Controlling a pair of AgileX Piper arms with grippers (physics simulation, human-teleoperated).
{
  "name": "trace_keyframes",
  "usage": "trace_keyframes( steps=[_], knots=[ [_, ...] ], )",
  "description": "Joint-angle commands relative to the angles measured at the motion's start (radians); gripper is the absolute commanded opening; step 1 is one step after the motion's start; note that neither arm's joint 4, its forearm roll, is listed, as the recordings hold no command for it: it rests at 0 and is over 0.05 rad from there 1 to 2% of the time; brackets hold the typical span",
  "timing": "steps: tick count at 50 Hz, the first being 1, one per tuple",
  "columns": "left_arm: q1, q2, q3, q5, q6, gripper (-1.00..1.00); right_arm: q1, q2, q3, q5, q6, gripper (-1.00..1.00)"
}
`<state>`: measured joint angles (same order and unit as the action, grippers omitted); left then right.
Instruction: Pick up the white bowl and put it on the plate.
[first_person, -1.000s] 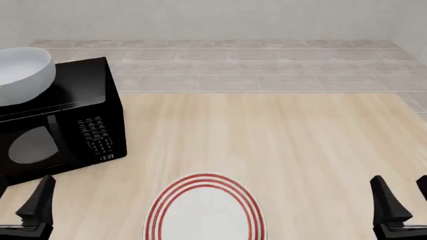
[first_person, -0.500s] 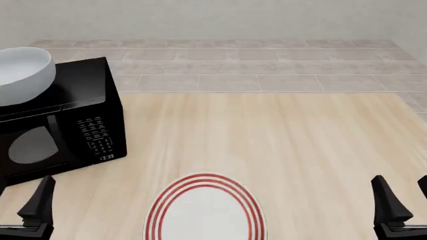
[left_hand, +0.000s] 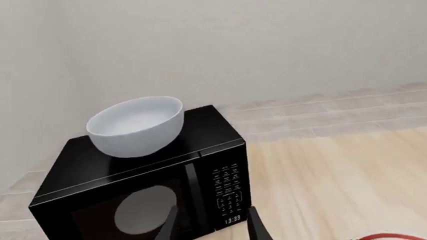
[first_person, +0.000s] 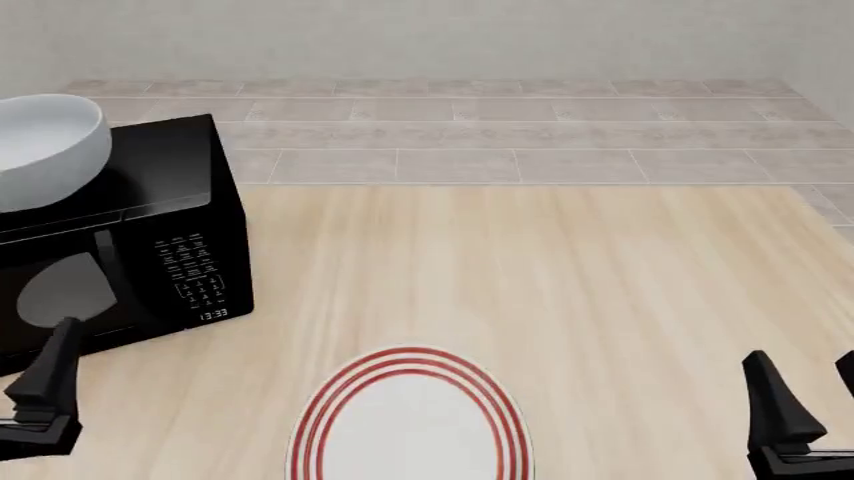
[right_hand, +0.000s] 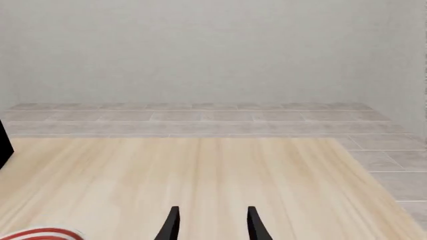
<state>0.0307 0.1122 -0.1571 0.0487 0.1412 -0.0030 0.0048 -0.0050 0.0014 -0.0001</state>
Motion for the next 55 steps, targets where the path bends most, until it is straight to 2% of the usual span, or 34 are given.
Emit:
trace_keyframes(
  steps=[1, 8, 13, 14, 20, 23, 28, 35, 43, 46, 52, 55],
  knots=[
    [-0.006, 0.041, -0.105, 0.051, 0.115, 1.0, 0.003, 0.0, 0.001, -0.001, 0.0, 1.0],
    [0.015, 0.099, -0.185, 0.079, 0.205, 1.0, 0.003, 0.0, 0.001, -0.001, 0.0, 1.0],
    [0.013, 0.106, -0.254, 0.131, 0.264, 1.0, 0.003, 0.0, 0.001, -0.001, 0.0, 1.0],
    [-0.002, 0.113, -0.304, 0.174, 0.274, 1.0, 0.003, 0.0, 0.001, -0.001, 0.0, 1.0],
    [-0.014, 0.133, -0.381, 0.232, 0.345, 1.0, 0.003, 0.0, 0.001, -0.001, 0.001, 1.0],
    [-0.025, 0.129, -0.391, 0.242, 0.397, 1.0, 0.003, 0.0, 0.001, -0.001, 0.0, 1.0],
    [-0.03, 0.177, -0.414, 0.26, 0.439, 1.0, 0.003, 0.0, 0.001, -0.001, 0.0, 1.0],
    [-0.03, 0.237, -0.444, 0.264, 0.551, 1.0, 0.003, 0.0, 0.001, -0.001, 0.0, 1.0],
    [-0.044, 0.301, -0.546, 0.322, 0.587, 1.0, 0.003, 0.0, 0.001, -0.001, 0.0, 1.0],
    [-0.054, 0.309, -0.555, 0.327, 0.621, 1.0, 0.003, 0.0, 0.001, -0.001, 0.001, 1.0],
    [-0.048, 0.361, -0.614, 0.366, 0.641, 1.0, 0.003, 0.0, 0.001, -0.001, 0.0, 1.0],
    [-0.009, 0.416, -0.68, 0.378, 0.636, 1.0, 0.003, 0.0, 0.001, -0.001, 0.0, 1.0]
  ],
)
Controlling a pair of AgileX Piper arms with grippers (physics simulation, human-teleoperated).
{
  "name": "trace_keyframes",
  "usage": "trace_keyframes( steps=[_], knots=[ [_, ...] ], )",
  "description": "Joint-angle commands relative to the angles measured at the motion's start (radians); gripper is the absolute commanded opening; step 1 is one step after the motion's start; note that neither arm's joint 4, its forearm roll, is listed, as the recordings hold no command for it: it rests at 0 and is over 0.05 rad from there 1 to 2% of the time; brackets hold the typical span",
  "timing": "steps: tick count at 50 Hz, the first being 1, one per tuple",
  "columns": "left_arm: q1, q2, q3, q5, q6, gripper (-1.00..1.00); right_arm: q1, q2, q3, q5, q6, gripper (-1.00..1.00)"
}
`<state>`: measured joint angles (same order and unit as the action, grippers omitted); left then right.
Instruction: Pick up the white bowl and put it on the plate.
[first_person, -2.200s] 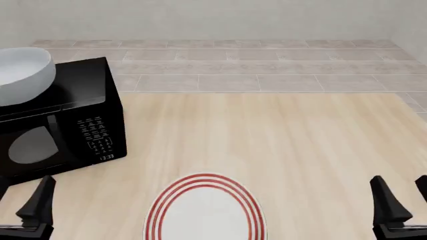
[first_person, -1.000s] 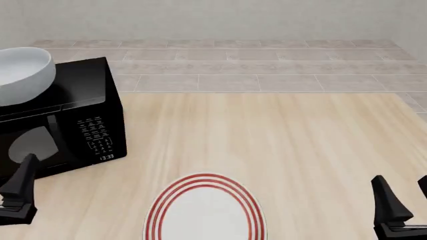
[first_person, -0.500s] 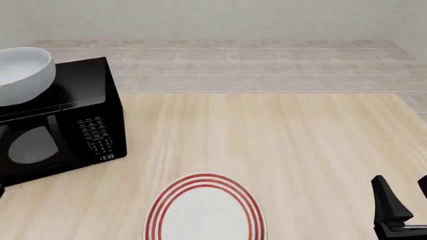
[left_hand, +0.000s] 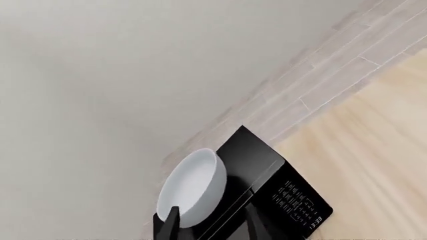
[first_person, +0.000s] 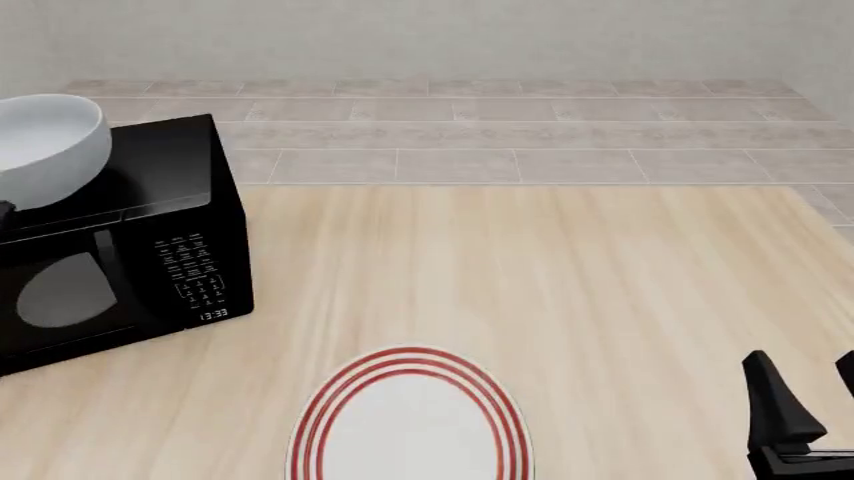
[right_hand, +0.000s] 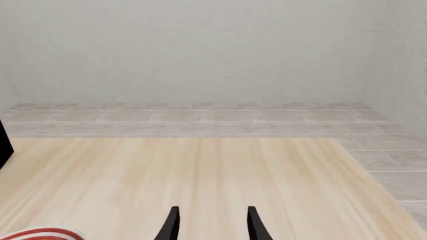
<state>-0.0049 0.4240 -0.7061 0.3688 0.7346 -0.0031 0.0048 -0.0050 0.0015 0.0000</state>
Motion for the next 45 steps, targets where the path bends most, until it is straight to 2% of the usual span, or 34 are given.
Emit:
trace_keyframes(
  steps=[1, 3, 5, 6, 9, 10, 15, 16, 17, 18, 19, 23, 26, 27, 32, 39, 45],
  knots=[
    [0.038, 0.123, -0.153, 0.064, 0.045, 1.0, 0.003, 0.0, 0.001, -0.001, 0.0, 1.0],
    [0.025, 0.104, -0.139, 0.045, 0.121, 1.0, 0.003, 0.0, 0.001, -0.001, 0.0, 1.0],
    [0.051, 0.14, -0.176, 0.054, 0.115, 1.0, 0.003, 0.0, 0.001, -0.001, 0.0, 1.0],
    [0.083, 0.2, -0.238, 0.078, 0.085, 1.0, 0.003, 0.0, 0.001, -0.001, 0.0, 1.0],
    [0.063, 0.186, -0.232, 0.059, 0.117, 1.0, 0.003, 0.0, 0.001, -0.001, 0.0, 1.0],
    [0.064, 0.181, -0.209, 0.0, 0.166, 1.0, 0.003, 0.0, 0.001, -0.001, 0.0, 1.0],
    [0.116, 0.263, -0.238, -0.034, 0.134, 1.0, 0.003, 0.0, 0.001, -0.001, 0.0, 1.0],
    [0.114, 0.25, -0.224, -0.063, 0.14, 1.0, 0.003, 0.0, 0.001, -0.001, 0.0, 1.0],
    [0.09, 0.229, -0.18, -0.073, 0.192, 1.0, 0.003, 0.0, 0.001, -0.001, 0.0, 1.0],
    [0.065, 0.211, -0.172, -0.072, 0.183, 1.0, 0.003, 0.0, 0.001, -0.001, 0.0, 1.0],
    [0.076, 0.22, -0.172, -0.076, 0.183, 1.0, 0.003, 0.0, 0.001, -0.001, 0.0, 1.0],
    [0.055, 0.216, -0.134, -0.047, 0.223, 1.0, 0.003, 0.0, 0.001, -0.001, 0.0, 1.0],
    [0.02, 0.214, -0.15, 0.012, 0.239, 1.0, 0.003, 0.0, 0.001, -0.001, 0.0, 1.0],
    [0.02, 0.213, -0.138, 0.012, 0.262, 1.0, 0.003, 0.0, 0.001, -0.001, 0.0, 1.0],
    [0.015, 0.226, -0.155, 0.101, 0.27, 1.0, 0.003, 0.0, 0.001, -0.001, 0.0, 1.0],
    [0.037, 0.278, -0.194, 0.117, 0.27, 1.0, 0.003, 0.0, 0.001, -0.001, 0.0, 1.0],
    [0.049, 0.312, -0.181, 0.126, 0.289, 1.0, 0.003, 0.0, 0.001, -0.001, 0.0, 1.0]
  ],
)
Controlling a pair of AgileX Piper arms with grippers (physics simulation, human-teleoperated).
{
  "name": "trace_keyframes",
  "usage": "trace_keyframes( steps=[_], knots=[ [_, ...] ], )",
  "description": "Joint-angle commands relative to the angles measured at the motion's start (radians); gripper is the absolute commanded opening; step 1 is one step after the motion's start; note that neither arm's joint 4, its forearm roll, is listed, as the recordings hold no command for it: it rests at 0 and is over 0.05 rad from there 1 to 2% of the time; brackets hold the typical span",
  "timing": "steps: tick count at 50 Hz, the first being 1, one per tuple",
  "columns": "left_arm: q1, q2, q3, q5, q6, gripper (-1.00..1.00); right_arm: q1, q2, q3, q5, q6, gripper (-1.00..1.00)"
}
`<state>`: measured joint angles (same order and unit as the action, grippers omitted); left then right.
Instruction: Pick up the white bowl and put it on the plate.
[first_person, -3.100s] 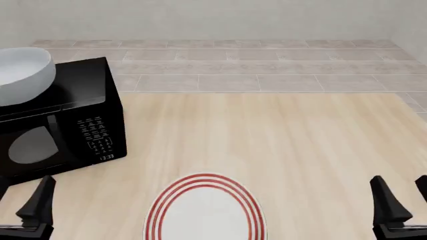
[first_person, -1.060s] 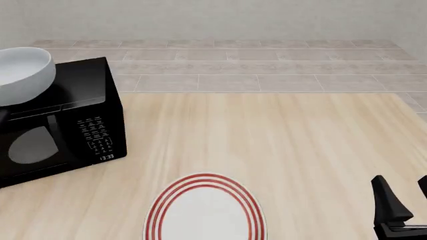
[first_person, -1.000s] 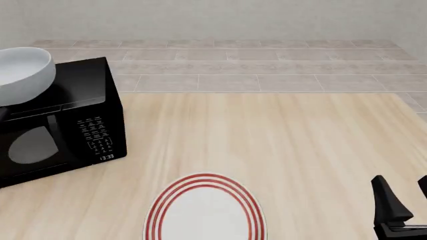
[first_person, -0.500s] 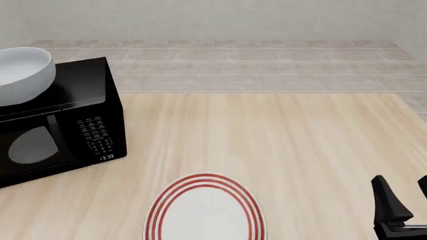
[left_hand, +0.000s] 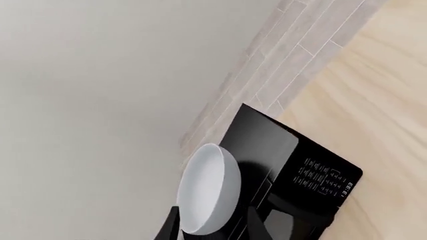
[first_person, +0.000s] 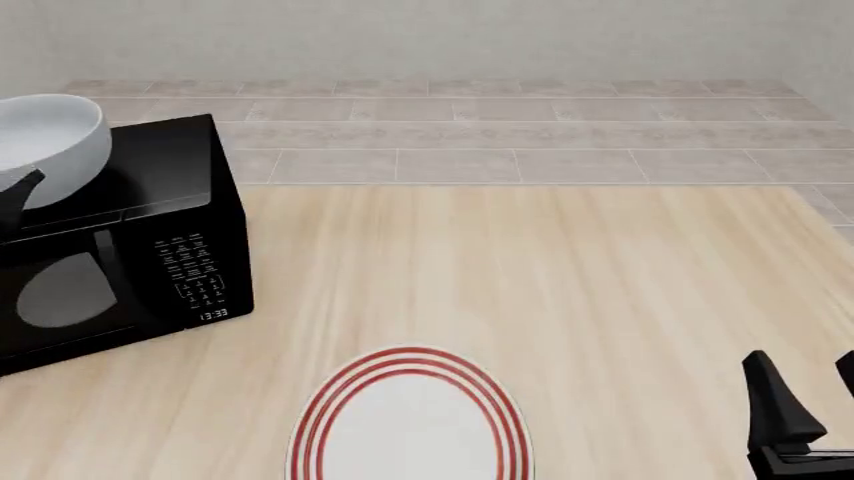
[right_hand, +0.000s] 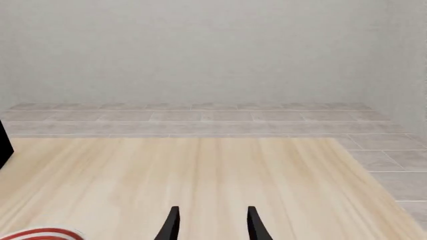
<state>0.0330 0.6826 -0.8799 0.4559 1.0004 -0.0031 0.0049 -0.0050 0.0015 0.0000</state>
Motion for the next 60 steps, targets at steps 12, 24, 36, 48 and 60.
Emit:
trace_keyframes(
  steps=[12, 24, 36, 48, 60],
  knots=[
    [0.056, 0.165, -0.038, 0.004, 0.052, 1.0, 0.003, 0.0, 0.001, -0.001, 0.0, 1.0],
    [0.085, 0.269, -0.083, -0.044, 0.04, 1.0, 0.003, 0.0, 0.001, -0.001, 0.0, 1.0],
    [0.105, 0.31, -0.042, -0.107, 0.057, 1.0, 0.003, 0.0, 0.001, -0.001, 0.0, 1.0],
    [0.112, 0.356, -0.024, -0.151, 0.046, 1.0, 0.003, 0.0, 0.001, -0.001, 0.0, 1.0],
    [0.132, 0.417, -0.02, -0.2, 0.03, 1.0, 0.003, 0.0, 0.001, -0.001, 0.0, 1.0]
  ],
)
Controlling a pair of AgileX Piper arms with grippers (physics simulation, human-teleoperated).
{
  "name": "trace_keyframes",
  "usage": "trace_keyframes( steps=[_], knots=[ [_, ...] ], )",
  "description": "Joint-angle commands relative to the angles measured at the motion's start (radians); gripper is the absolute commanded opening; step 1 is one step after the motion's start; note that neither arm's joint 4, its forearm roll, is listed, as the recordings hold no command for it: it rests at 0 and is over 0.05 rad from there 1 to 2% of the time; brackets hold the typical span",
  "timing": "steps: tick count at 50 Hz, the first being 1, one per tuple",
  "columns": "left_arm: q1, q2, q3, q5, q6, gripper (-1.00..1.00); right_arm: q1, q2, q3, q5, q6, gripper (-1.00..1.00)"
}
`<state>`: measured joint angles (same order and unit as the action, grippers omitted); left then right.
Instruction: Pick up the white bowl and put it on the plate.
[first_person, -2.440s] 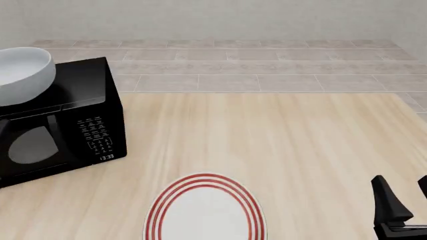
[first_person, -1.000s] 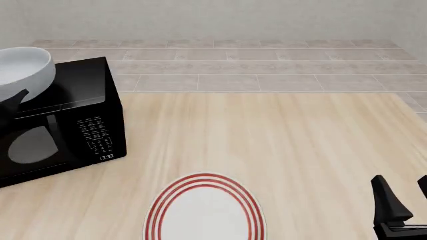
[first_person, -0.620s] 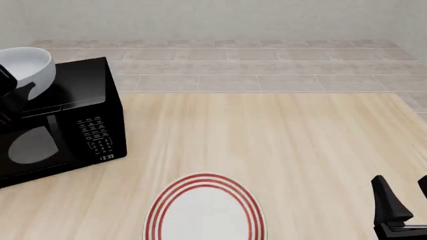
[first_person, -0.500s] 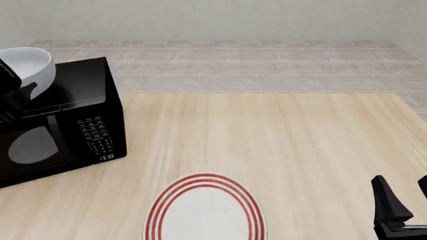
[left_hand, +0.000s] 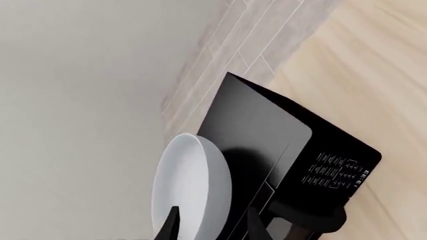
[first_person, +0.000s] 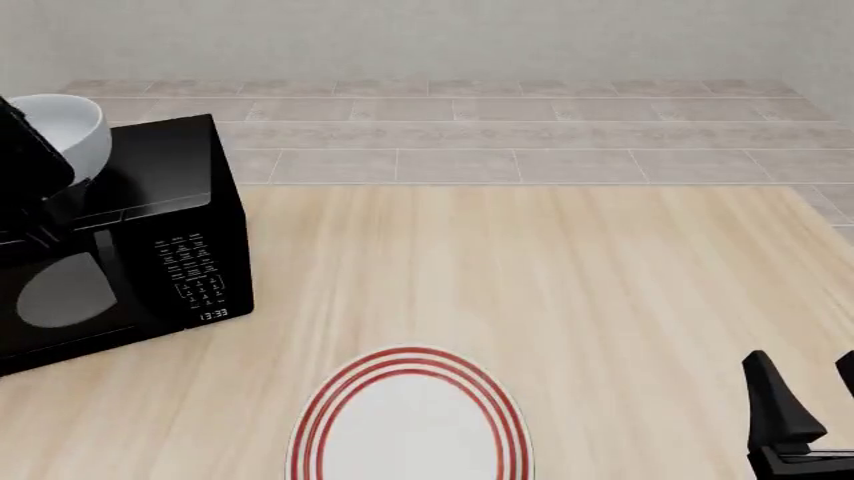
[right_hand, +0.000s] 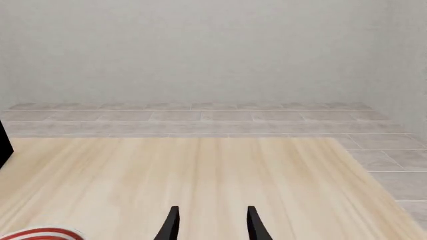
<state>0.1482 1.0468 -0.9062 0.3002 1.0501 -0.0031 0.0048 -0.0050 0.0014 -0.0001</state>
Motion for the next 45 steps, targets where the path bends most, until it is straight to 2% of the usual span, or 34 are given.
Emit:
trace_keyframes(
  steps=[1, 8, 45],
  knots=[
    [0.018, 0.058, 0.013, -0.051, -0.019, 1.0, 0.003, 0.0, 0.001, -0.001, 0.0, 1.0],
    [0.028, 0.096, 0.035, -0.106, -0.004, 1.0, 0.003, 0.0, 0.001, -0.001, 0.0, 1.0],
    [0.097, 0.202, 0.043, -0.182, -0.009, 1.0, 0.003, 0.0, 0.001, -0.001, 0.0, 1.0]
  ],
)
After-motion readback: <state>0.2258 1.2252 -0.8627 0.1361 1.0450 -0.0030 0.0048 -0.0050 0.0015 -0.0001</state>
